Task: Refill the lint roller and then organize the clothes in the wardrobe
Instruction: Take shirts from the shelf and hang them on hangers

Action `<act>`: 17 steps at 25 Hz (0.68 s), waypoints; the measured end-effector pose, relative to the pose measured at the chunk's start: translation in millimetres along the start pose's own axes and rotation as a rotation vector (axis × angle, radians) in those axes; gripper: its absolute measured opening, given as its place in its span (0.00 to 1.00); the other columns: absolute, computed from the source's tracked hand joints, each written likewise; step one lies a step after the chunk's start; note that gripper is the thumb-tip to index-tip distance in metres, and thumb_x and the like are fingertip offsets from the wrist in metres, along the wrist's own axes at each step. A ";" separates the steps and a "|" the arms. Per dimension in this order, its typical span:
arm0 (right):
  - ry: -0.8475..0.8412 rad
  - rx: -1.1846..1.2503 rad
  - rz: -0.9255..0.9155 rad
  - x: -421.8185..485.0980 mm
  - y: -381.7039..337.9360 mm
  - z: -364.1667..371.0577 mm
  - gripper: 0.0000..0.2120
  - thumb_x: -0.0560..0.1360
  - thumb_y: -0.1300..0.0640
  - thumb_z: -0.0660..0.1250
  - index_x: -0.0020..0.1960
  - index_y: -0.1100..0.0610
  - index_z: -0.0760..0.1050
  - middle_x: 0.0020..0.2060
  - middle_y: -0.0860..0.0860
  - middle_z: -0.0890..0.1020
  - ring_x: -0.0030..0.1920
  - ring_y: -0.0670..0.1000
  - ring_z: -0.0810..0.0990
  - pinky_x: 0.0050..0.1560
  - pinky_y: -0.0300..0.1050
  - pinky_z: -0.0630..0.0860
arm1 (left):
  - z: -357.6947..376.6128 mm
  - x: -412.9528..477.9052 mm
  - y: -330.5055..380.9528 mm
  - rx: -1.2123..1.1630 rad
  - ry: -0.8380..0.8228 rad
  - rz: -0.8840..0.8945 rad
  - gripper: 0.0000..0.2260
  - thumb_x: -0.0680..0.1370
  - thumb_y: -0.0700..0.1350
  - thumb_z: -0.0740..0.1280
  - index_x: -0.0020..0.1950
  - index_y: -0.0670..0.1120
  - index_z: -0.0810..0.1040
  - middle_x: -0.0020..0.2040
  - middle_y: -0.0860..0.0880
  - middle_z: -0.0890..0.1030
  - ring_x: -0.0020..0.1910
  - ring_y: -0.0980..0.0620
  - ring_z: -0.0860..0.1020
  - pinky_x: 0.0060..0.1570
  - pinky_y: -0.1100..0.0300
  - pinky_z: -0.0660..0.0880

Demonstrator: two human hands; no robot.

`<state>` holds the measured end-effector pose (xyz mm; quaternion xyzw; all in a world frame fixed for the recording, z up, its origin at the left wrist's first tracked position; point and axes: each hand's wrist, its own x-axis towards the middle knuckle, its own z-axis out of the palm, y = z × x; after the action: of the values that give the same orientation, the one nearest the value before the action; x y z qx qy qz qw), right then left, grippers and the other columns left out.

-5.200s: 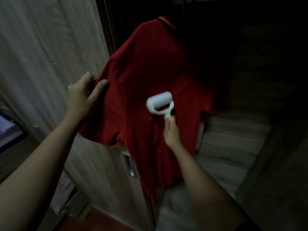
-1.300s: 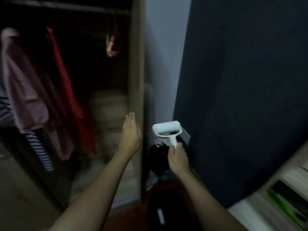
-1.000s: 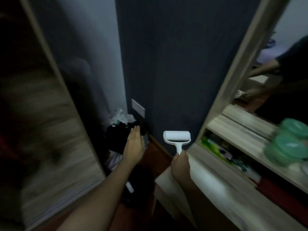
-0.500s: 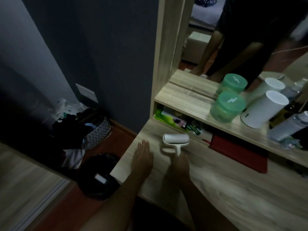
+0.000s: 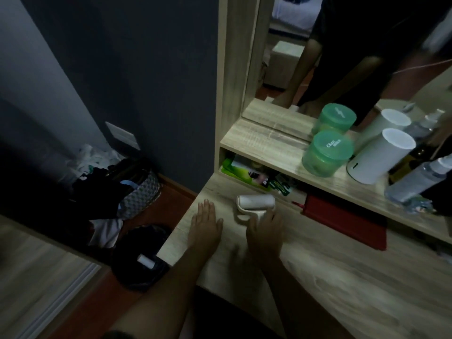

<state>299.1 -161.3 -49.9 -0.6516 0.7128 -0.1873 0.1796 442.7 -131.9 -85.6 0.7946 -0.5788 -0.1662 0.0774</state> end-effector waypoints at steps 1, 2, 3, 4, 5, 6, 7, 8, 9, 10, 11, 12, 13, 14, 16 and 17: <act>0.057 0.024 -0.085 3.6 -13.3 -5.8 0.19 0.76 0.51 0.60 0.61 0.63 0.71 0.51 0.60 0.76 0.50 0.58 0.75 0.46 0.47 0.70 | -19.1 2.8 -2.8 0.019 0.051 0.007 0.26 0.82 0.52 0.46 0.77 0.41 0.46 0.78 0.43 0.47 0.77 0.47 0.45 0.73 0.53 0.49; 0.104 0.051 -0.156 7.4 -32.5 -16.6 0.17 0.76 0.52 0.60 0.59 0.63 0.71 0.50 0.60 0.76 0.50 0.59 0.76 0.46 0.46 0.70 | -43.5 5.4 -5.4 0.022 0.096 0.015 0.26 0.83 0.52 0.46 0.77 0.41 0.47 0.78 0.43 0.47 0.77 0.47 0.45 0.73 0.53 0.49; 0.120 0.080 -0.218 10.6 -56.1 -30.3 0.16 0.76 0.53 0.59 0.59 0.62 0.71 0.51 0.60 0.75 0.52 0.59 0.75 0.48 0.47 0.70 | -71.5 5.2 -8.3 0.011 0.143 0.019 0.26 0.83 0.52 0.47 0.77 0.42 0.47 0.78 0.44 0.47 0.77 0.48 0.45 0.73 0.53 0.48; 0.120 0.115 -0.285 11.3 -87.7 -47.7 0.16 0.77 0.53 0.58 0.61 0.61 0.71 0.53 0.59 0.74 0.55 0.58 0.73 0.52 0.49 0.70 | -104.6 2.5 -14.1 0.009 0.207 0.025 0.25 0.83 0.52 0.47 0.77 0.42 0.47 0.78 0.44 0.47 0.77 0.48 0.45 0.73 0.54 0.48; 0.124 0.145 -0.354 13.4 -118.1 -62.4 0.17 0.78 0.53 0.57 0.63 0.61 0.70 0.56 0.59 0.74 0.57 0.58 0.71 0.55 0.51 0.69 | -136.5 -0.2 -20.6 0.006 0.280 0.036 0.25 0.83 0.51 0.47 0.77 0.42 0.47 0.78 0.44 0.48 0.77 0.48 0.45 0.73 0.54 0.47; 0.147 0.170 -0.420 16.3 -145.6 -73.3 0.18 0.78 0.53 0.56 0.64 0.60 0.69 0.57 0.59 0.73 0.57 0.58 0.71 0.57 0.52 0.68 | -165.2 -2.2 -26.3 0.000 0.347 0.053 0.25 0.83 0.51 0.48 0.77 0.42 0.47 0.78 0.44 0.48 0.77 0.48 0.46 0.73 0.55 0.47; 0.180 0.206 -0.500 16.9 -177.5 -86.1 0.18 0.79 0.53 0.55 0.65 0.60 0.69 0.57 0.59 0.73 0.58 0.58 0.71 0.58 0.52 0.68 | -198.7 -7.4 -34.3 -0.001 0.420 0.070 0.25 0.83 0.51 0.49 0.77 0.42 0.48 0.78 0.44 0.49 0.77 0.48 0.46 0.73 0.55 0.47; 0.188 0.245 -0.577 13.5 -207.9 -98.2 0.19 0.79 0.53 0.55 0.66 0.60 0.68 0.58 0.58 0.73 0.58 0.58 0.71 0.58 0.52 0.68 | -229.8 -16.4 -42.4 0.007 0.486 0.079 0.25 0.83 0.51 0.49 0.77 0.42 0.48 0.78 0.45 0.49 0.77 0.48 0.46 0.73 0.55 0.46; 0.184 0.296 -0.675 2.8 -248.0 -112.2 0.19 0.79 0.52 0.54 0.67 0.59 0.67 0.58 0.57 0.73 0.59 0.57 0.71 0.58 0.52 0.68 | -267.9 -31.3 -57.1 0.022 0.574 0.064 0.25 0.83 0.51 0.49 0.77 0.42 0.48 0.78 0.45 0.49 0.77 0.49 0.46 0.73 0.56 0.45; 0.163 0.335 -0.774 -9.7 -285.0 -123.4 0.19 0.79 0.52 0.54 0.67 0.58 0.67 0.59 0.57 0.72 0.59 0.56 0.70 0.58 0.52 0.68 | -303.1 -47.4 -71.8 0.048 0.660 0.047 0.26 0.83 0.52 0.49 0.77 0.43 0.48 0.78 0.46 0.48 0.77 0.50 0.46 0.73 0.57 0.44; 0.142 0.373 -0.871 -24.1 -321.9 -134.3 0.19 0.80 0.51 0.53 0.68 0.58 0.66 0.60 0.56 0.72 0.60 0.55 0.70 0.59 0.51 0.68 | -337.4 -64.6 -87.8 0.086 0.743 0.026 0.26 0.83 0.52 0.49 0.77 0.43 0.47 0.78 0.46 0.48 0.77 0.50 0.45 0.73 0.58 0.43; 0.120 0.406 -0.961 -41.0 -356.6 -144.8 0.19 0.80 0.51 0.53 0.68 0.58 0.66 0.60 0.56 0.71 0.60 0.55 0.69 0.59 0.51 0.68 | -368.2 -82.6 -106.3 0.133 0.827 0.001 0.26 0.82 0.53 0.49 0.77 0.44 0.47 0.78 0.47 0.48 0.77 0.51 0.45 0.72 0.58 0.42; 0.108 0.442 -1.050 -59.9 -390.0 -153.5 0.19 0.80 0.51 0.53 0.68 0.58 0.66 0.60 0.56 0.71 0.60 0.55 0.69 0.59 0.51 0.67 | -396.7 -103.1 -127.1 0.184 0.895 -0.031 0.26 0.82 0.54 0.48 0.77 0.44 0.47 0.78 0.47 0.48 0.77 0.52 0.44 0.72 0.59 0.42; 0.101 0.476 -1.123 -76.7 -417.8 -160.2 0.19 0.80 0.51 0.53 0.68 0.58 0.66 0.60 0.56 0.71 0.60 0.54 0.69 0.59 0.50 0.67 | -421.1 -122.9 -145.5 0.225 0.942 -0.059 0.26 0.82 0.55 0.47 0.77 0.45 0.47 0.78 0.48 0.48 0.76 0.53 0.44 0.71 0.59 0.41; 0.078 0.531 -1.266 -113.3 -466.5 -166.1 0.19 0.80 0.51 0.53 0.67 0.57 0.66 0.60 0.55 0.71 0.61 0.53 0.69 0.60 0.50 0.68 | -463.9 -164.0 -183.5 0.288 1.010 -0.128 0.29 0.80 0.58 0.43 0.77 0.45 0.48 0.78 0.48 0.49 0.76 0.53 0.44 0.71 0.59 0.41; 0.061 0.554 -1.332 -133.8 -490.3 -166.1 0.19 0.80 0.50 0.53 0.67 0.57 0.67 0.60 0.54 0.71 0.61 0.53 0.69 0.61 0.50 0.69 | -484.4 -184.9 -204.5 0.317 1.040 -0.175 0.31 0.78 0.60 0.41 0.77 0.45 0.50 0.78 0.48 0.50 0.76 0.53 0.45 0.71 0.58 0.42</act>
<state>650.0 -62.1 341.1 -0.8729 0.0951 -0.4489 0.1658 746.1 74.4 334.0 0.8190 -0.4140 0.3317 0.2185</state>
